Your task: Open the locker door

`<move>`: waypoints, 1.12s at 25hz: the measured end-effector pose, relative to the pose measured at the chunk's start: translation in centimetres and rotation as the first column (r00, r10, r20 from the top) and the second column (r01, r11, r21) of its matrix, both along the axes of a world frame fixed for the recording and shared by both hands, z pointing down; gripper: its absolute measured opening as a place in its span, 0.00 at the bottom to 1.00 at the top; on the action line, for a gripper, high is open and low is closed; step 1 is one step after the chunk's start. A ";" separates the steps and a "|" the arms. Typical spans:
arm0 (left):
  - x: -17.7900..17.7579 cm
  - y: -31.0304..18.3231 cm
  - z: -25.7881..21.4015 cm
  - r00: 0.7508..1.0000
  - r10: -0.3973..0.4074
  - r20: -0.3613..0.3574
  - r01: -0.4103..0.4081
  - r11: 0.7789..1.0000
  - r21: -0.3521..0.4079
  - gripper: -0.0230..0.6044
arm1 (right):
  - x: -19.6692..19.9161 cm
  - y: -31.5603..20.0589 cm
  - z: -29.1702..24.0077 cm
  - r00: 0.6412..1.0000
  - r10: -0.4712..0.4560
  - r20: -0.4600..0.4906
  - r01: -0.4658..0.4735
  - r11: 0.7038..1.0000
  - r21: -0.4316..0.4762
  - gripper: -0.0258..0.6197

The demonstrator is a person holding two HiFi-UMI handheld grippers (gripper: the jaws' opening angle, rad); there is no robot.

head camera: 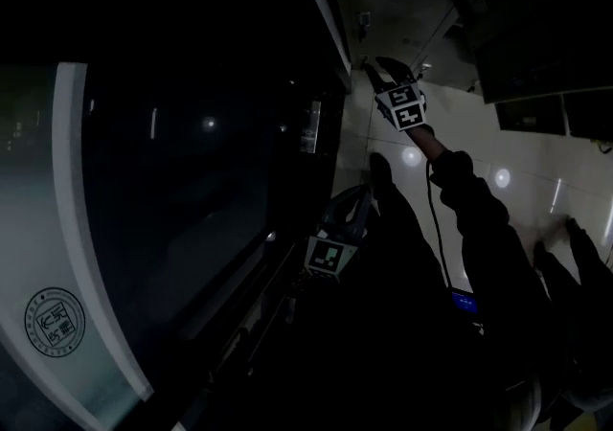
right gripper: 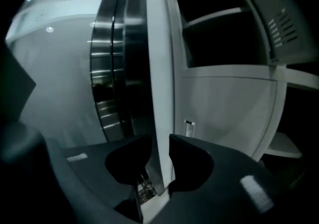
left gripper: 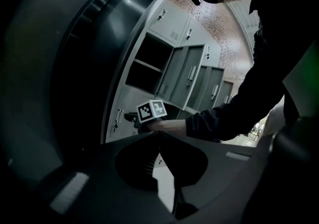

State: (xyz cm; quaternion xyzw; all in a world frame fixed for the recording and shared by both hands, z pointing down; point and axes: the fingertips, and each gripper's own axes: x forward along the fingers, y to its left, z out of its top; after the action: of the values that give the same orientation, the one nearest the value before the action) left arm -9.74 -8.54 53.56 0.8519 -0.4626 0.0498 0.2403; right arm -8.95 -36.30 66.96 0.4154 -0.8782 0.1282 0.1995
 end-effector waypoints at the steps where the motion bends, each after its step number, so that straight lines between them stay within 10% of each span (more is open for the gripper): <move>1: 0.3 -1.9 0.2 1.000 0.009 0.007 -0.009 1.000 0.001 0.06 | -0.4 -2.8 1.3 1.000 0.009 -0.008 -0.009 1.000 -0.003 0.19; 19: 1.2 -8.2 4.9 0.997 0.074 0.018 -0.071 0.986 -0.150 0.06 | -4.2 -16.5 11.5 0.983 0.170 -0.063 -0.170 0.985 -0.002 0.29; 28: 2.1 -3.3 2.5 0.994 0.113 -0.008 -0.113 0.989 -0.094 0.06 | -0.6 0.7 11.2 0.995 0.019 -0.095 -0.031 0.991 -0.134 0.25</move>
State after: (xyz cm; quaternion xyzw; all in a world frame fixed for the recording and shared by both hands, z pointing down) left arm -7.64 -11.83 56.10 0.8646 -0.4103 0.0841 0.2777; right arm -9.55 -35.58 78.17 0.4174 -0.8520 0.1703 0.2663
